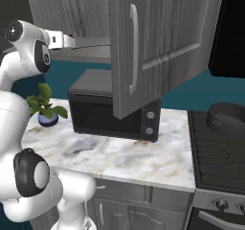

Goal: Open the cabinet and move the ladle to the pot. Then close the cabinet.

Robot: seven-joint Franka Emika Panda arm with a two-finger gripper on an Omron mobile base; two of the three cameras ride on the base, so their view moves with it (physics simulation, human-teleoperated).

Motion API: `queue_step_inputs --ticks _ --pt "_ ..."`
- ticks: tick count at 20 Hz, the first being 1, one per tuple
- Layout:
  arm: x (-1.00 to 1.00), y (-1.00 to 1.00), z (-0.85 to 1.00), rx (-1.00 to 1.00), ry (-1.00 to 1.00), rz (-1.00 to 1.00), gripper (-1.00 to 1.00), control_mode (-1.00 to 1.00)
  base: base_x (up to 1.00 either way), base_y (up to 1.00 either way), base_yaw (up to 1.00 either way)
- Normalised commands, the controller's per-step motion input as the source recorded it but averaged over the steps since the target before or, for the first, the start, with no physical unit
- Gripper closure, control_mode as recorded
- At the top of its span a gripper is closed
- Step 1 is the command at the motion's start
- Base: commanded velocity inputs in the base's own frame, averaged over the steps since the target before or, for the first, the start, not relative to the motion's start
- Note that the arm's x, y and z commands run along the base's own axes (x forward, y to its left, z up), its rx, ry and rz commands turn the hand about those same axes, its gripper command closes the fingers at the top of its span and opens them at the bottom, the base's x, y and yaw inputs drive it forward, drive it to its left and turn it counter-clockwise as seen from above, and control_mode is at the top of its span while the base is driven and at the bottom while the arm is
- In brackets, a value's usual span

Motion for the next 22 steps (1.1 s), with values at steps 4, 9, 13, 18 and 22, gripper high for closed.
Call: queue_step_inputs --ticks 4,9,13,18,22 --pt "0.37 0.00 0.00 0.00 0.00 0.00 -1.00 -1.00 0.00 0.00 0.00" --pt "0.45 0.00 -0.01 0.00 0.02 0.00 -1.00 -1.00 0.00 0.00 0.00" --pt "0.50 0.00 -0.04 0.00 0.05 0.00 -1.00 -1.00 0.00 0.00 0.00" --pt "0.39 0.00 -0.07 0.00 0.04 0.00 -1.00 -1.00 0.00 0.00 0.00" --pt "0.23 0.04 -0.01 0.00 0.00 0.00 -1.00 -1.00 0.00 0.00 0.00"
